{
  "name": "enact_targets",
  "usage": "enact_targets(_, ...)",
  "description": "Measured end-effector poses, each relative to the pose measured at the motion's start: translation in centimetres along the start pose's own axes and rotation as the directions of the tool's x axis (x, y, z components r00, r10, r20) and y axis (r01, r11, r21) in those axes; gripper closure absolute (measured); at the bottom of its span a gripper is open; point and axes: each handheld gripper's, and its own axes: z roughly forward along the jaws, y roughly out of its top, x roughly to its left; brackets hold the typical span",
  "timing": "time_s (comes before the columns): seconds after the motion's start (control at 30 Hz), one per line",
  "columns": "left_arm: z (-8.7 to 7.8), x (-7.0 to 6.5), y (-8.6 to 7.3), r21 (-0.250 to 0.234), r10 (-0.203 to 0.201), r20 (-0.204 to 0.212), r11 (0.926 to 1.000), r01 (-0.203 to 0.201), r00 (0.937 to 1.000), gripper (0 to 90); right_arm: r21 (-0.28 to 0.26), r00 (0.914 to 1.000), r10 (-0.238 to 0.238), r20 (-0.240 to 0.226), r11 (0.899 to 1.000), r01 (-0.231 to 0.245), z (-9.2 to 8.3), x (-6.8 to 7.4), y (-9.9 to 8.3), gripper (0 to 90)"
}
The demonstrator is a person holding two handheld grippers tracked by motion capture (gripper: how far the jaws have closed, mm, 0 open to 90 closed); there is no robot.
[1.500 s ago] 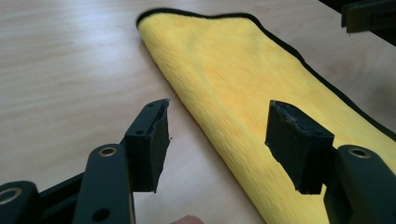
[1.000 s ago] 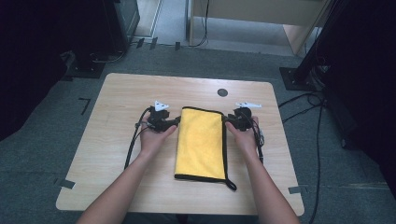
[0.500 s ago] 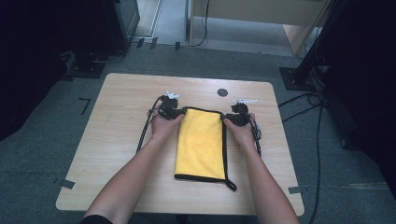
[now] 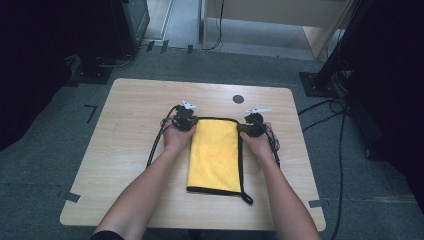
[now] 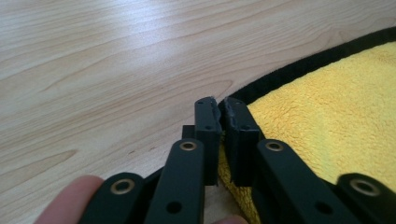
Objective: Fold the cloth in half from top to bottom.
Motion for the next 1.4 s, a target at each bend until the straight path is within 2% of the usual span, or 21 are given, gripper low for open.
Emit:
enact_targets(0.13,-0.2,0.7,0.1,0.012,-0.023,0.011,0.9997,0.023,0.9997,87.0,-0.003,1.0,0.007,0.0,1.0,-0.007,0.0,0.0,0.1,84.6)
enact_targets(0.23,-0.6,1.6,0.5,0.023,-0.032,-0.012,0.9992,0.032,0.9994,87.3,-0.039,0.9999,-0.01,-0.001,0.999,0.01,0.5,0.6,0.4,85.4)
enact_targets(0.33,-1.1,2.2,1.0,0.004,-0.031,-0.042,0.9995,0.031,0.9986,87.5,-0.061,0.9999,-0.012,0.007,0.998,0.013,0.8,1.2,0.9,85.5)
enact_targets(0.4,-1.8,2.7,1.6,-0.009,-0.018,-0.093,0.9998,0.017,0.9955,87.6,-0.096,0.9999,-0.002,-0.017,0.995,0.0,0.8,1.6,1.6,85.5)
enact_targets(0.43,-2.5,3.3,2.2,-0.03,-0.038,-0.102,0.9989,0.036,0.9941,87.7,-0.12,0.9994,-0.007,-0.034,0.993,0.003,0.6,2.1,2.5,85.6)
enact_targets(0.47,-2.5,3.3,2.2,-0.03,-0.038,-0.102,0.9989,0.036,0.9941,87.7,-0.12,0.9994,-0.007,-0.034,0.993,0.003,0.6,2.1,2.5,85.6)
enact_targets(0.6,-5.4,4.1,3.4,-0.122,-0.042,-0.088,0.9921,0.031,0.9952,87.5,-0.198,0.9981,-0.058,-0.022,0.979,0.052,-0.9,3.5,4.4,85.5)
enact_targets(0.67,-5.8,4.2,3.4,-0.133,-0.039,-0.078,0.9907,0.028,0.9962,87.4,-0.212,0.9977,-0.062,-0.028,0.976,0.055,-1.4,3.7,4.6,85.5)
enact_targets(0.7,-7.1,4.3,3.1,-0.171,-0.033,-0.04,0.985,0.025,0.9987,87.4,-0.226,0.9956,-0.092,-0.02,0.97,0.085,-2.1,4.2,4.7,85.2)
enact_targets(0.73,-7.1,4.3,3.1,-0.171,-0.033,-0.04,0.985,0.025,0.9987,87.3,-0.226,0.9956,-0.092,-0.02,0.97,0.085,-2.1,4.2,4.7,85.2)
enact_targets(0.77,-7.9,4.1,2.4,-0.185,-0.033,0.003,0.9821,0.033,0.9994,87.2,-0.236,0.9944,-0.105,-0.016,0.967,0.098,-3.0,4.5,4.3,85.2)
enact_targets(0.9,-9.3,3.4,0.7,-0.19,-0.015,0.042,0.9816,0.023,0.999,87.2,-0.25,0.9946,-0.095,-0.042,0.965,0.082,-4.3,4.8,2.4,85.2)
enact_targets(0.97,-10.3,2.4,-1.1,-0.183,0.043,0.043,0.9826,-0.034,0.9981,87.2,-0.251,0.9932,-0.11,-0.041,0.963,0.096,-4.9,5.2,1.2,85.2)
enact_targets(1.0,-10.3,2.4,-1.1,-0.183,0.043,0.043,0.9826,-0.034,0.9981,87.2,-0.251,0.9932,-0.11,-0.041,0.963,0.096,-4.9,5.2,1.2,85.2)
enact_targets(1.1,-11.7,1.3,-3.7,-0.191,0.079,0.087,0.9797,-0.061,0.9931,87.2,-0.254,0.9908,-0.128,-0.045,0.961,0.112,-6.0,5.9,-1.3,85.0)
enact_targets(1.13,-11.7,1.3,-3.7,-0.191,0.079,0.087,0.9797,-0.061,0.9931,87.2,-0.254,0.9908,-0.128,-0.045,0.961,0.112,-6.0,5.9,-1.3,85.0)
enact_targets(1.17,-12.4,0.7,-5.3,-0.195,0.088,0.108,0.9786,-0.066,0.9903,87.1,-0.255,0.9901,-0.128,-0.057,0.961,0.11,-6.7,6.3,-2.6,84.9)
enact_targets(1.27,-12.9,-0.1,-6.6,-0.19,0.122,0.089,0.9764,-0.104,0.9885,87.1,-0.25,0.9895,-0.124,-0.073,0.963,0.102,-7.3,6.7,-3.9,84.8)
enact_targets(1.3,-13.3,-0.7,-7.3,-0.191,0.138,0.082,0.9742,-0.12,0.9871,87.1,-0.244,0.9865,-0.151,-0.062,0.961,0.132,-7.9,7.3,-5.5,84.6)
enact_targets(1.33,-13.6,-0.9,-7.7,-0.197,0.14,0.08,0.9728,-0.122,0.9869,87.1,-0.244,0.9865,-0.151,-0.062,0.961,0.132,-7.9,7.3,-5.5,84.6)
enact_targets(1.4,-14.6,-1.8,-9.6,-0.198,0.125,0.098,0.9748,-0.103,0.9874,87.1,-0.243,0.9864,-0.142,-0.083,0.963,0.118,-8.5,7.9,-7.8,84.5)
